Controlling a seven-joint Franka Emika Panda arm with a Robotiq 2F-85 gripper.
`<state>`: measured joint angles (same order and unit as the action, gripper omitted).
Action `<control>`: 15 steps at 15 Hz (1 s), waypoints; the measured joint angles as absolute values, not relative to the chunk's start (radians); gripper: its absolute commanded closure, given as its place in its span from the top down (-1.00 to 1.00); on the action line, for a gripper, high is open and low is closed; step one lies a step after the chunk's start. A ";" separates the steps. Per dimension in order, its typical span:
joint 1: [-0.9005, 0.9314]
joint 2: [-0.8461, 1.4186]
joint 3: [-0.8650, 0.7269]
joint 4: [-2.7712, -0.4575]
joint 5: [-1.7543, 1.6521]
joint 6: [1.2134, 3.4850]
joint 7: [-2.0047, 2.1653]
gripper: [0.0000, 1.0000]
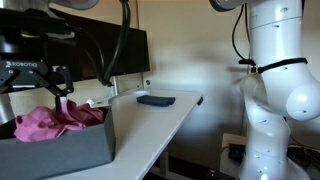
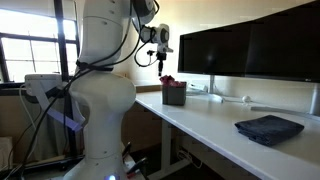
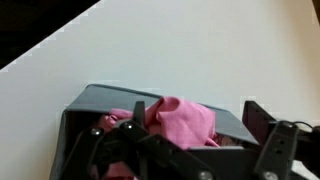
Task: Put the pink sheets in the box
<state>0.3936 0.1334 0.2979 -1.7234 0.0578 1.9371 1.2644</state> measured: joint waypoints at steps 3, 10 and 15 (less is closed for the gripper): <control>0.385 0.133 0.289 -1.744 0.082 1.935 1.264 0.15; 0.355 0.134 0.261 -1.788 0.105 1.911 1.263 -0.76; 0.341 0.134 0.245 -1.804 0.114 1.911 1.263 -1.00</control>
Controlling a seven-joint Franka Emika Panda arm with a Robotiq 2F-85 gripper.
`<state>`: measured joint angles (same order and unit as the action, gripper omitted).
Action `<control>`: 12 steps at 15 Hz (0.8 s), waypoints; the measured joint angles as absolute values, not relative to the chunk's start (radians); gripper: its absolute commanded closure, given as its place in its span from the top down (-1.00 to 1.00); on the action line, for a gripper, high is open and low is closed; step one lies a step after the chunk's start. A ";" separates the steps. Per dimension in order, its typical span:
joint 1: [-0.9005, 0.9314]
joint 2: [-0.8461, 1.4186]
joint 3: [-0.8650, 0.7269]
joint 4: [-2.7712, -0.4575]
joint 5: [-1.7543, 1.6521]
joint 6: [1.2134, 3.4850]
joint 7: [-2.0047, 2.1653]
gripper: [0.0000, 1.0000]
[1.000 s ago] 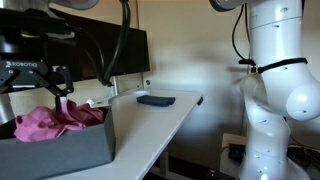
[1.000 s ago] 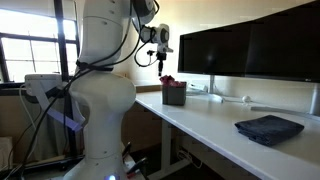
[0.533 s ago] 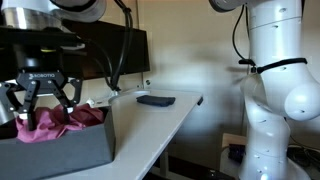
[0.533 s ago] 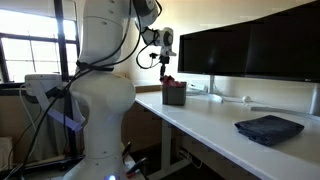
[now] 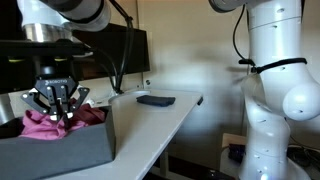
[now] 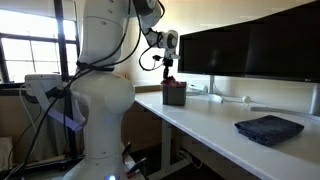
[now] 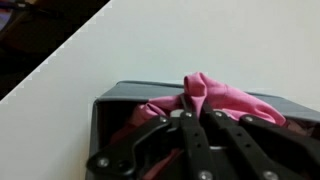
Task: Put the pink sheets in the box
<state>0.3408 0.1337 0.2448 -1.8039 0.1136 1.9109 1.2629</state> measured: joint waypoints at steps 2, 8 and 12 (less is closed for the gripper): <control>0.337 0.133 0.237 -1.808 0.114 1.911 1.263 -0.99; 0.311 0.127 0.216 -1.819 0.156 1.913 1.263 -0.99; 0.290 0.122 0.204 -1.830 0.187 1.935 1.263 -0.99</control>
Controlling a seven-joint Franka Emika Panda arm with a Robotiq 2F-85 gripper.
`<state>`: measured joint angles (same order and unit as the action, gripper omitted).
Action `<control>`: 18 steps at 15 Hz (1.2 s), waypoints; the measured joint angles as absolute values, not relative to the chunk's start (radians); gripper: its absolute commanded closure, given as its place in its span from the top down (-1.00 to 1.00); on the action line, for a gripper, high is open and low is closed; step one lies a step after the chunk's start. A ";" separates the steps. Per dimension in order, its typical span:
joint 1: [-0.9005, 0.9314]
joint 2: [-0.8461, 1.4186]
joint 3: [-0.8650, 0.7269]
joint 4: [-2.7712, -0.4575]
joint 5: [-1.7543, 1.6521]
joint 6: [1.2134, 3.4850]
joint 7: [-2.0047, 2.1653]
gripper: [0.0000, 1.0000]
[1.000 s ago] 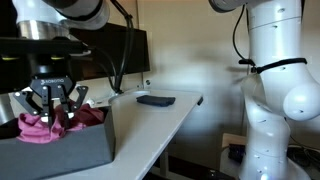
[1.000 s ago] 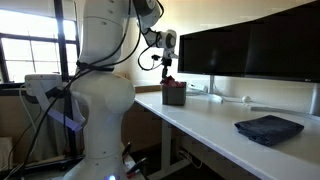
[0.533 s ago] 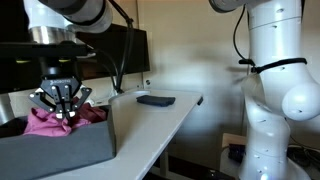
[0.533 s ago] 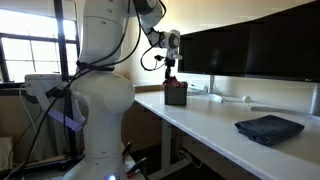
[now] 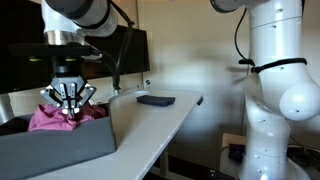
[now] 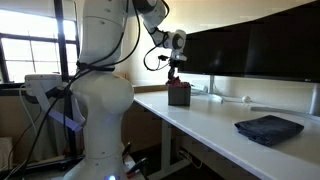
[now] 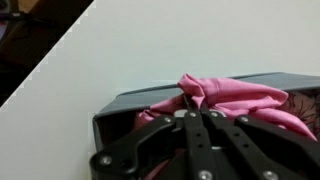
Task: Put the pink sheets in the box
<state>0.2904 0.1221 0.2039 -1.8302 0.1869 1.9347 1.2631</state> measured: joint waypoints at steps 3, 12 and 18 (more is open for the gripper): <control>0.287 0.104 0.192 -1.848 0.177 2.010 1.265 -0.99; 0.275 0.056 0.177 -1.871 0.047 2.092 1.331 -0.99; 0.240 0.077 0.154 -1.949 0.052 2.092 1.348 -0.99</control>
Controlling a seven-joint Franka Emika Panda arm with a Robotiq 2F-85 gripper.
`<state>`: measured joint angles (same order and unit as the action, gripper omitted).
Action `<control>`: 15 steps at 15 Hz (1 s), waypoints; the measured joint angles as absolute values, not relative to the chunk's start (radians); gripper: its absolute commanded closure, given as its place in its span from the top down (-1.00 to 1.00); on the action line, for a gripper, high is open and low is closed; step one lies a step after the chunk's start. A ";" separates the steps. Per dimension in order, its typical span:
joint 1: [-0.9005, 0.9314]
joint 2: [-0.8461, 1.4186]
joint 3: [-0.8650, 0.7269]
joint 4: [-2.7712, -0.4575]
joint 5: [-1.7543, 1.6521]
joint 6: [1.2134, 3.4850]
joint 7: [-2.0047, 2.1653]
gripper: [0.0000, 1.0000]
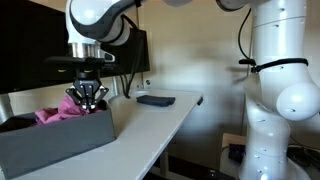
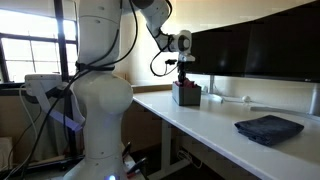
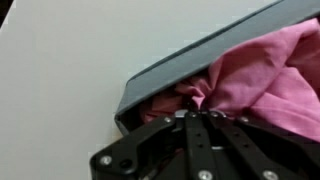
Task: Put the pink sheets in the box
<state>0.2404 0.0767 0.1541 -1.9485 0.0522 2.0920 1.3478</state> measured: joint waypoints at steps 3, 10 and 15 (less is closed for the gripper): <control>0.235 0.097 0.150 -1.962 0.058 2.092 1.348 -0.99; 0.235 0.108 0.148 -1.964 0.068 2.092 1.348 -0.44; 0.235 0.106 0.149 -1.964 0.073 2.092 1.348 0.16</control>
<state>0.2350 0.1056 0.1488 -1.9644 0.0731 2.0916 1.3478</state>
